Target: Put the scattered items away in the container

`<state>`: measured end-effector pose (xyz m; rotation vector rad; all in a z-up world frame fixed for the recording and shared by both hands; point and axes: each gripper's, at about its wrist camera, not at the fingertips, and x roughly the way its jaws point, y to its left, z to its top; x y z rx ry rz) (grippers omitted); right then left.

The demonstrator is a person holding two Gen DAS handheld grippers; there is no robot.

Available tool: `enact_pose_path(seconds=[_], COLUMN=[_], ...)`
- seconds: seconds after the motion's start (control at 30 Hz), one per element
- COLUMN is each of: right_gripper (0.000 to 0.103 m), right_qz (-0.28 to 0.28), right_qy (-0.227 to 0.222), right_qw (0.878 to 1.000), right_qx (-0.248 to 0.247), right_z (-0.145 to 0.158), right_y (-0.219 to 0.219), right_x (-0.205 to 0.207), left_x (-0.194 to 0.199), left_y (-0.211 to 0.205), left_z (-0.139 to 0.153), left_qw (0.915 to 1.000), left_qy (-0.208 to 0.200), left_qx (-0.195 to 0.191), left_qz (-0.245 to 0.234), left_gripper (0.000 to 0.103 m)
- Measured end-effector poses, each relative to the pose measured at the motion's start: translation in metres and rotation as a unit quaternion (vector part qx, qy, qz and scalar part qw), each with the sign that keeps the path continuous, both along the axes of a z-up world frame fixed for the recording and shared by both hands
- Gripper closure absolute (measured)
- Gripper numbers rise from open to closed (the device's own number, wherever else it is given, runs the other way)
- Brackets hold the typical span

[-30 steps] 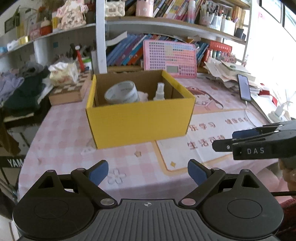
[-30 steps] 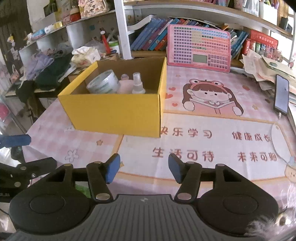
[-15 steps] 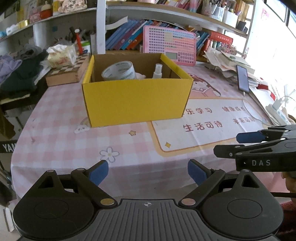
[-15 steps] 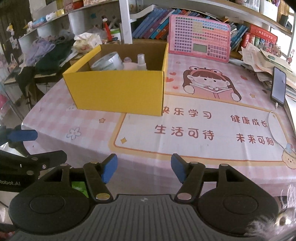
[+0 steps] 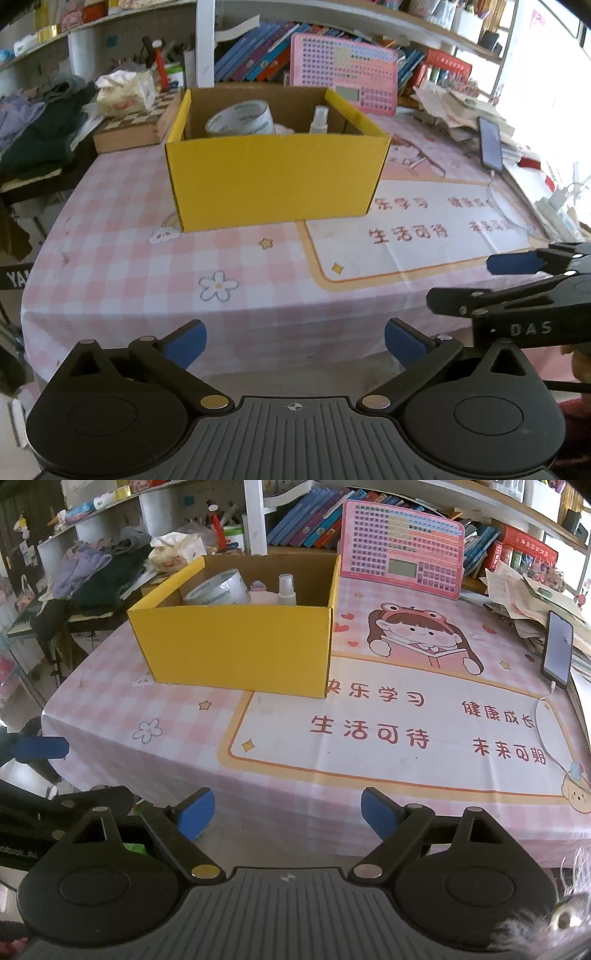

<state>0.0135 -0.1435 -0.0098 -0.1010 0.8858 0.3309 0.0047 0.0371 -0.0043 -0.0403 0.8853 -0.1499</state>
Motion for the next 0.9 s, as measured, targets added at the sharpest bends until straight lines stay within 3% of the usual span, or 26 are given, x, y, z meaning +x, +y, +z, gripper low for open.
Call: enact_pose_path(seconds=[0.67,0.9], right_gripper=[0.016,0.016], right_qz=[0.000,-0.001], right_qy=[0.001,0.000], right_qw=[1.000,1.000], right_qx=[0.002,0.003], right_z=[-0.0009,-0.0007], right_y=[-0.0004,-0.0021], right_x=[-0.0004,-0.0003], left_x=[-0.0013,-0.0011], left_y=[0.0007,-0.0030], left_z=[0.0037,0.0038], left_qw=[0.9998,0.9999], left_qy=[-0.006,-0.007], left_qx=[-0.020,-0.007], left_qz=[-0.003,-0.007], left_gripper=[0.000,0.000])
